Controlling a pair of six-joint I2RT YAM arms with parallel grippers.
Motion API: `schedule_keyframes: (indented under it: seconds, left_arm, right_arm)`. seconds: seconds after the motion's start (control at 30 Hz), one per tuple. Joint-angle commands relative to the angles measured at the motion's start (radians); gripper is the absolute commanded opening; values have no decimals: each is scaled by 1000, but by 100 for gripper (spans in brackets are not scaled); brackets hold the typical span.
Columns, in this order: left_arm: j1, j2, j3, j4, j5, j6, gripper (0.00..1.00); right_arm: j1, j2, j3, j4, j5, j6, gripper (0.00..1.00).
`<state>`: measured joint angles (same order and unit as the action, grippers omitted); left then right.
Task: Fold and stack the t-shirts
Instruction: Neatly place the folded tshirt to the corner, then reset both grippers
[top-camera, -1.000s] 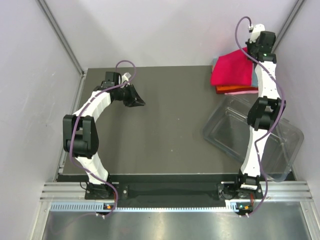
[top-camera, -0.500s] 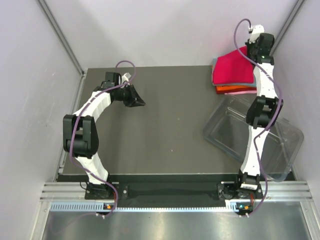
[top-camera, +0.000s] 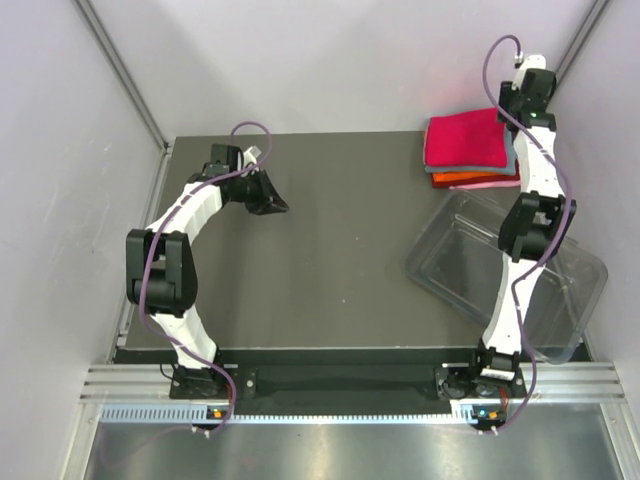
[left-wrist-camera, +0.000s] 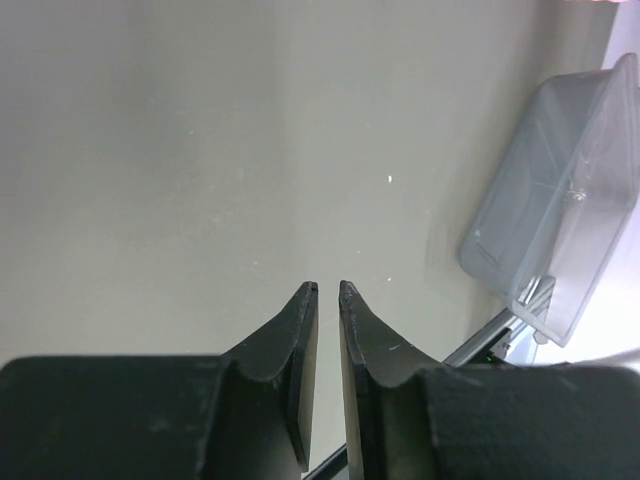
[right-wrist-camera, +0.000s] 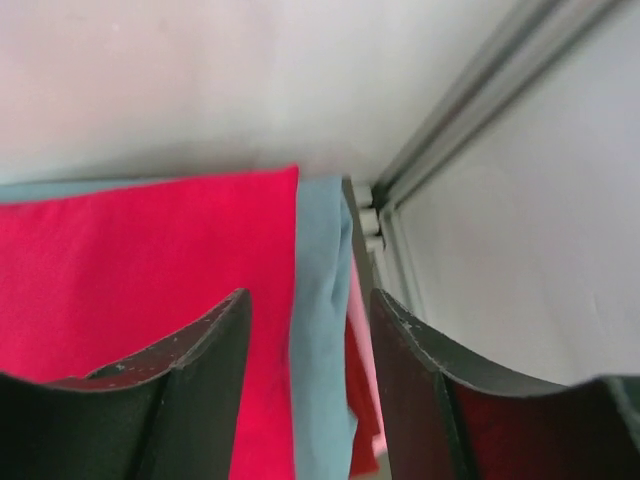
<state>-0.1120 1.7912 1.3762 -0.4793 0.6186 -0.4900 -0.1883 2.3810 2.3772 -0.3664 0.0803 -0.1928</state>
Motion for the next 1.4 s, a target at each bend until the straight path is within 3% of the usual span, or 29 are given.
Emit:
schedule_keyframes:
  seconds: [0.0,0.17,0.3,0.53,0.6,0.73,0.8,0.9,0.93,1.37]
  left_arm:
    - [-3,-52,9,4,-25,30,20]
    - [-3,-84,6,16,-8,33,20]
    - [-3,-127,14,27,-19,44,20]
    - [-3,-326,0,99,59,28,22]
    - [-3,-383,-15,114,55,31,24]
    - [-2,-559,-107,151,38,31,38]
    - [-2,-617,-152,172,17,30,55]
    - [-2,-739,-233,212,-13,15,95]
    - [-2,-756,-259,211,-20,1,99]
    - [-2,-882,-316,165,-11,-13,99]
  right_arm:
    - [-13,-204,-53,-69,15,130,49]
    - [-14,-359,-263,-186,-25,294,35]
    - [-4,-477,-378,-295,-143,387,34]
    - [122,-938,-792,-307,-266,498,54]
    - [159,-1109,-958,-287,-289,521,68]
    - [265,-1333,-1139,-257,-370,584,100]
    - [274,-1442,-1216,-253,-398,622,100]
    - [277,-1581,-1296,-246,-399,650,100]
    - [277,-1632,-1322,-240,-399,655,100]
    - [276,-1701,-1334,-298,-399,658,100]
